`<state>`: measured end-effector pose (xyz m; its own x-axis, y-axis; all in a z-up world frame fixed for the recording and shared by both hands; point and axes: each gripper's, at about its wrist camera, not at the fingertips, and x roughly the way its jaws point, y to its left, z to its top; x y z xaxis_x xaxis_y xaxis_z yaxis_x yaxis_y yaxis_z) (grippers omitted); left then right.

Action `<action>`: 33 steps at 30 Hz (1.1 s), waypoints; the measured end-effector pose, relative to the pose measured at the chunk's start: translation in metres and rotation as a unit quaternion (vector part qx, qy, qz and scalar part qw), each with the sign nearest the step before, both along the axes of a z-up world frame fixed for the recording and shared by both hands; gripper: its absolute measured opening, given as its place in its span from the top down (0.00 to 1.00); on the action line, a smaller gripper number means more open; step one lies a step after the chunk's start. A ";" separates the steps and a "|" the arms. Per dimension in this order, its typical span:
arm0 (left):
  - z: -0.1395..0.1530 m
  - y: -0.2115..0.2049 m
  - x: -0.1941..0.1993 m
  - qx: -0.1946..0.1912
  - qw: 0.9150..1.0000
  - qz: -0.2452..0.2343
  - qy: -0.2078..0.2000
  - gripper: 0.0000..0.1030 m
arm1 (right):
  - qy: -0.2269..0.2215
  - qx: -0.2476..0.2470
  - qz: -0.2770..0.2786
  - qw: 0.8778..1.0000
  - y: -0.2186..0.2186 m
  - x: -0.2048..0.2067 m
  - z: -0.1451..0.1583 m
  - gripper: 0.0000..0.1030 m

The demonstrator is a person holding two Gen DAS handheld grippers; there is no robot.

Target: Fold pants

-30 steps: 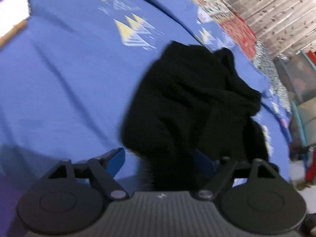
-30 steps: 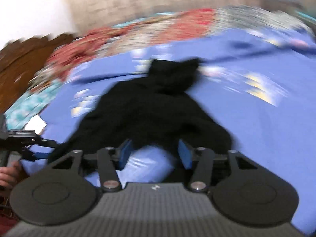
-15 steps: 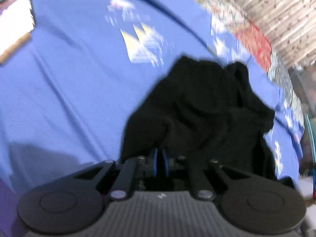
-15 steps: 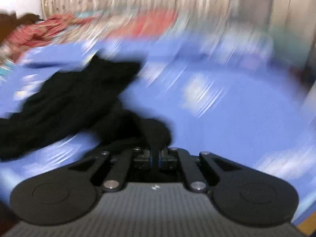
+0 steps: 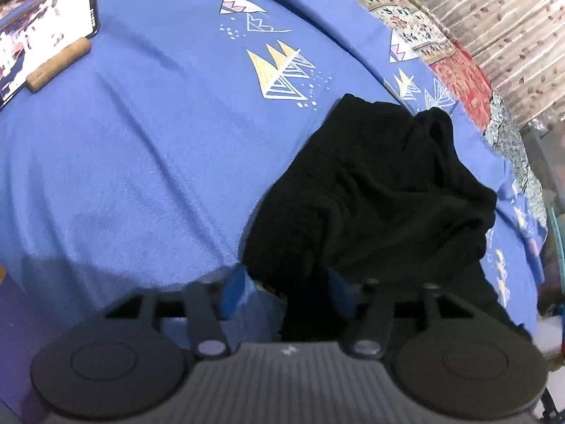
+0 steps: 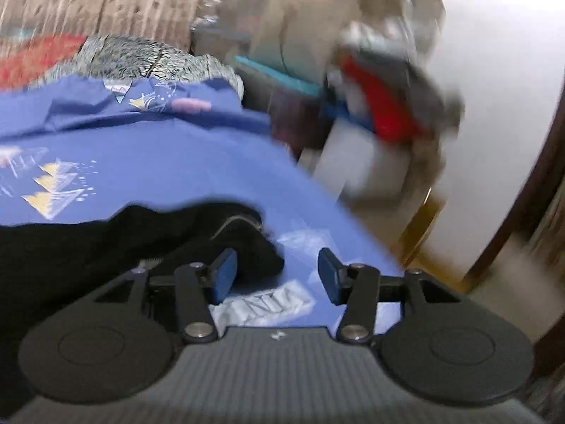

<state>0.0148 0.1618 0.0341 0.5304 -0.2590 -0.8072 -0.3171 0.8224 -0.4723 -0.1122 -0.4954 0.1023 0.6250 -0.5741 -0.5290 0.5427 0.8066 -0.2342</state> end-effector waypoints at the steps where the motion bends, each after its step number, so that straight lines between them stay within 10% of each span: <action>1: -0.001 -0.001 0.001 -0.004 1.000 -0.005 0.000 0.40 | -0.008 0.028 -0.008 1.000 -0.003 -0.007 -0.001 0.48; 3: -0.003 -0.003 0.004 -0.017 1.000 -0.011 0.000 0.19 | -0.023 0.077 -0.011 0.997 0.001 -0.013 0.003 0.48; 5: -0.005 -0.007 0.008 -0.017 1.000 -0.017 -0.002 0.19 | -0.042 0.110 0.000 0.993 0.017 -0.008 0.008 0.48; 7: -0.009 -0.016 0.017 -0.007 1.000 -0.027 0.002 0.39 | -0.057 0.148 0.025 0.987 0.030 -0.002 0.013 0.48; 9: -0.014 -0.024 0.022 0.008 0.999 -0.033 0.015 0.91 | -0.061 0.186 0.053 0.979 0.042 0.016 0.010 0.48; 19: 0.028 0.000 -0.061 0.098 0.994 -0.007 -0.047 0.92 | -0.031 0.260 0.254 0.931 0.167 0.097 0.003 0.48; 23: 0.023 -0.005 -0.083 0.127 0.991 -0.031 -0.036 0.44 | 0.016 0.256 0.304 0.917 0.212 0.113 -0.018 0.47; 26: 0.045 0.005 -0.086 0.137 0.986 -0.039 -0.085 0.43 | 0.063 0.263 0.312 0.911 0.224 0.121 -0.043 0.47; 31: 0.083 0.004 -0.024 0.246 0.956 -0.044 -0.151 0.38 | 0.064 0.267 0.315 0.909 0.225 0.107 -0.063 0.43; 33: 0.083 -0.017 0.020 0.287 0.937 -0.095 -0.175 0.10 | 0.063 0.258 0.320 0.909 0.226 0.105 -0.061 0.41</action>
